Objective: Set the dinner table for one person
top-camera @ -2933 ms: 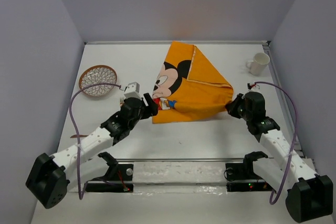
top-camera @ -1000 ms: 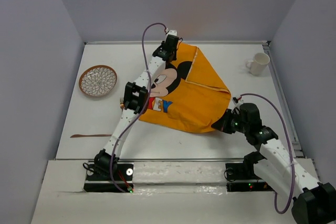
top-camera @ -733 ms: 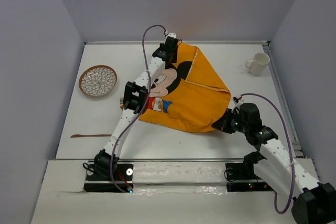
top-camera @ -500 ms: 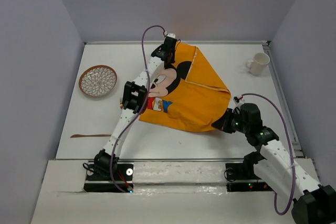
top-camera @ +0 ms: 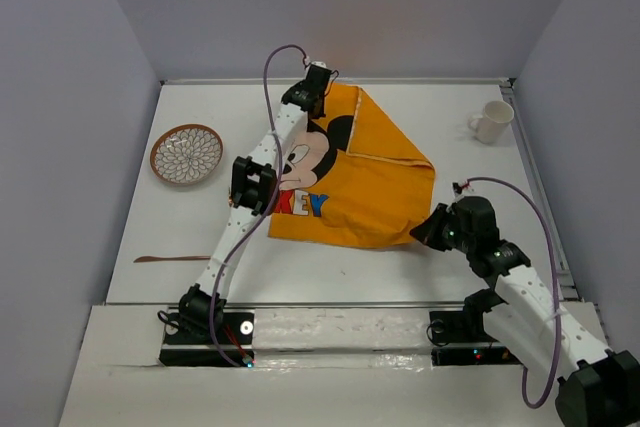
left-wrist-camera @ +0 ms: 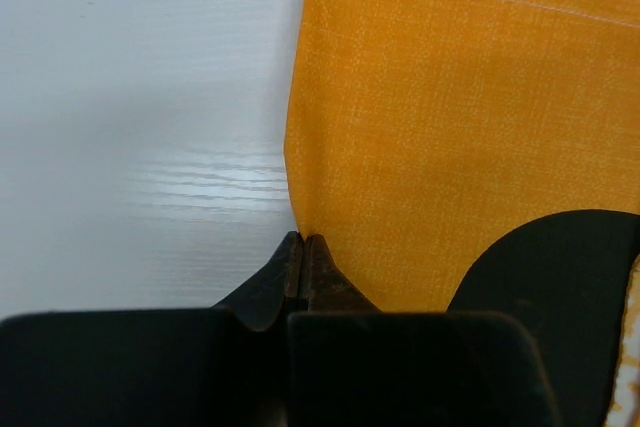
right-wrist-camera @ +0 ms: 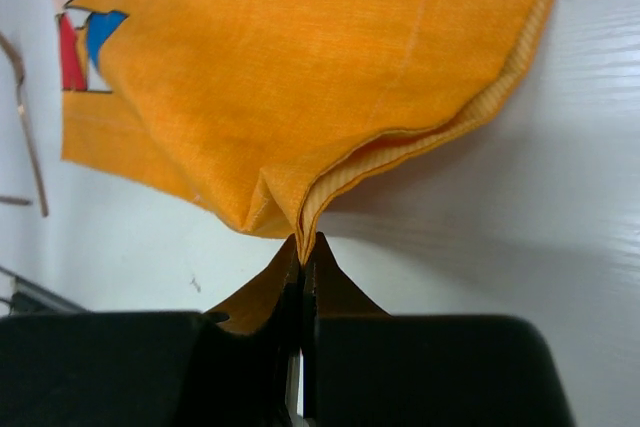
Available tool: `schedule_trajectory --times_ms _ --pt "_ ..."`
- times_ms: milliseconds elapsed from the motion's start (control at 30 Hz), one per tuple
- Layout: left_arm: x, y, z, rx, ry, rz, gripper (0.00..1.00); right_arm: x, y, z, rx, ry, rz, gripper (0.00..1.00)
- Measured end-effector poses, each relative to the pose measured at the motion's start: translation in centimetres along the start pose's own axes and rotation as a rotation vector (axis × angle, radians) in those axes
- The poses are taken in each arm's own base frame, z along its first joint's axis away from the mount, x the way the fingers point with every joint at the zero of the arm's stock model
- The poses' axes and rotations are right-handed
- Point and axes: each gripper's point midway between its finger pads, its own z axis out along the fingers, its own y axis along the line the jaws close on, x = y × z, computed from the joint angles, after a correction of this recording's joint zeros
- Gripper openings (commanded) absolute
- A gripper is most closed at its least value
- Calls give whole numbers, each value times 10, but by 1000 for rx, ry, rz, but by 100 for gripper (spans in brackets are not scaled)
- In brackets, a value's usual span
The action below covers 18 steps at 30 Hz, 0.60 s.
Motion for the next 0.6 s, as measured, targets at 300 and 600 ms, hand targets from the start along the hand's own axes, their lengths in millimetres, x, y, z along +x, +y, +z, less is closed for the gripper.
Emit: schedule_trajectory --times_ms 300,600 --pt "6 31 -7 -67 63 -9 0 -32 -34 41 219 -43 13 0" --pt "-12 35 -64 -20 102 14 0 -83 -53 98 311 -106 55 0"
